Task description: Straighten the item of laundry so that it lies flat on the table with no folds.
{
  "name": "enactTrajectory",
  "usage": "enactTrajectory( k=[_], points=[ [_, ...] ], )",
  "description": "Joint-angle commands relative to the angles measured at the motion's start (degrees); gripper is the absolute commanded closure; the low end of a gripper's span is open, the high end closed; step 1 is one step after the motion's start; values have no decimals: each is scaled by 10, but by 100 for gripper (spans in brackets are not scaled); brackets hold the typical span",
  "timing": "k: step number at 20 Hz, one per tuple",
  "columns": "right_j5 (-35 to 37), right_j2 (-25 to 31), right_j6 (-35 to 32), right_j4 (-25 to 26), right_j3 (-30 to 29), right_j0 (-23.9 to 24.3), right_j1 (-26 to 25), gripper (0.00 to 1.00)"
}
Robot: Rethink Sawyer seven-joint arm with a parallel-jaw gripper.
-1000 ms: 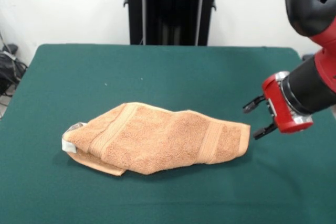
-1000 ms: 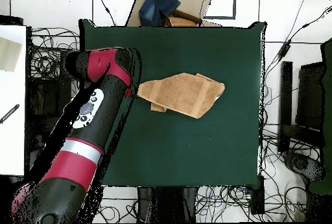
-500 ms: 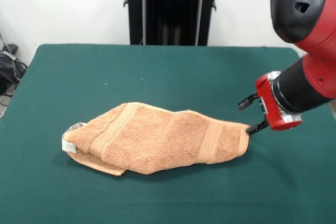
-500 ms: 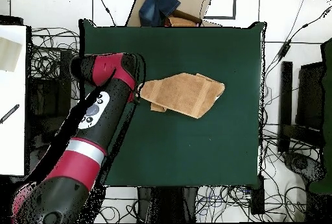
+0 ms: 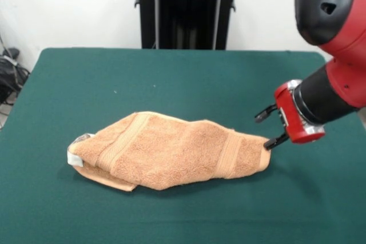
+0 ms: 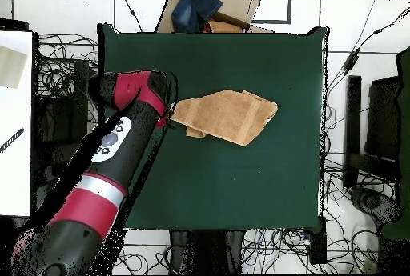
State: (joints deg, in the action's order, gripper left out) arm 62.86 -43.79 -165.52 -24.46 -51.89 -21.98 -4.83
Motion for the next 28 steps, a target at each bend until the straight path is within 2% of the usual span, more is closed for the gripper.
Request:
enactTrajectory(
  k=[1, 8, 14, 16, 19, 21, 28],
  points=[
    [-35, -28, -234, 2, -22, -29, -40, 0],
    [-24, -34, -237, -11, -14, -32, -46, 0],
    [-16, -9, -203, -8, -17, -24, -35, 0],
    [1, 13, -167, -9, -19, -14, -26, 0],
    [10, 70, -46, 1, -32, 10, 0, 0],
    [4, 86, 5, 18, -39, 13, 9, 0],
    [-6, 108, -3, 40, -59, 0, 23, 0]
  ],
)
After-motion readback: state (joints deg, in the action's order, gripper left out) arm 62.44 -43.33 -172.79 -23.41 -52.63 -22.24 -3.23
